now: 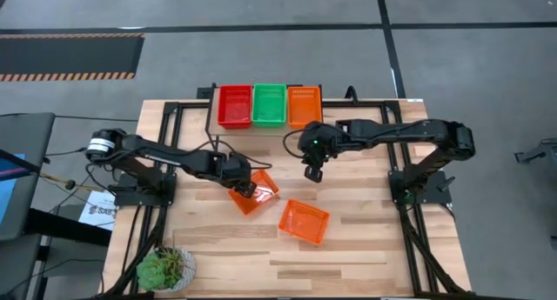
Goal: Stack baskets on shelf by color
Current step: Stack the top orange bin on top of the orange bin on the shelf
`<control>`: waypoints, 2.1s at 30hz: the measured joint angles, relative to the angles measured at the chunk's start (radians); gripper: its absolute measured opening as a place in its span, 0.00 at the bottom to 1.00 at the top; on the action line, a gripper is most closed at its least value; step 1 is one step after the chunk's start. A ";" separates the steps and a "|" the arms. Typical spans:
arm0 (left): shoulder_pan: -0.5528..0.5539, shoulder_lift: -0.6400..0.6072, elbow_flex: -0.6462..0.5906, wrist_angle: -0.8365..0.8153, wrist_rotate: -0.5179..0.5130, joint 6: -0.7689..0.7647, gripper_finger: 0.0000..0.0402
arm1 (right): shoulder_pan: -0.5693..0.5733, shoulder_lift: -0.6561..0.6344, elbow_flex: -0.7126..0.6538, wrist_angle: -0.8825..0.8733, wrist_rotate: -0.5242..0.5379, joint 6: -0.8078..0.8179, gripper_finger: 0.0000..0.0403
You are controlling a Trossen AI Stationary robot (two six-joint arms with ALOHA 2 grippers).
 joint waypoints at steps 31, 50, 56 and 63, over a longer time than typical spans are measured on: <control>-0.009 0.088 0.061 -0.023 0.033 -0.111 0.00 | 0.008 -0.006 -0.005 -0.073 -0.005 0.002 0.23; -0.019 0.003 0.496 -0.042 -0.099 -0.180 0.00 | -0.002 -0.389 -0.003 -0.272 0.198 0.266 0.23; 0.036 0.002 0.641 -0.046 -0.236 -0.096 0.00 | -0.015 -0.463 -0.003 -0.275 0.231 0.287 0.23; 0.172 0.003 0.736 -0.065 -0.301 -0.011 0.00 | -0.013 -0.461 -0.003 -0.277 0.235 0.286 0.23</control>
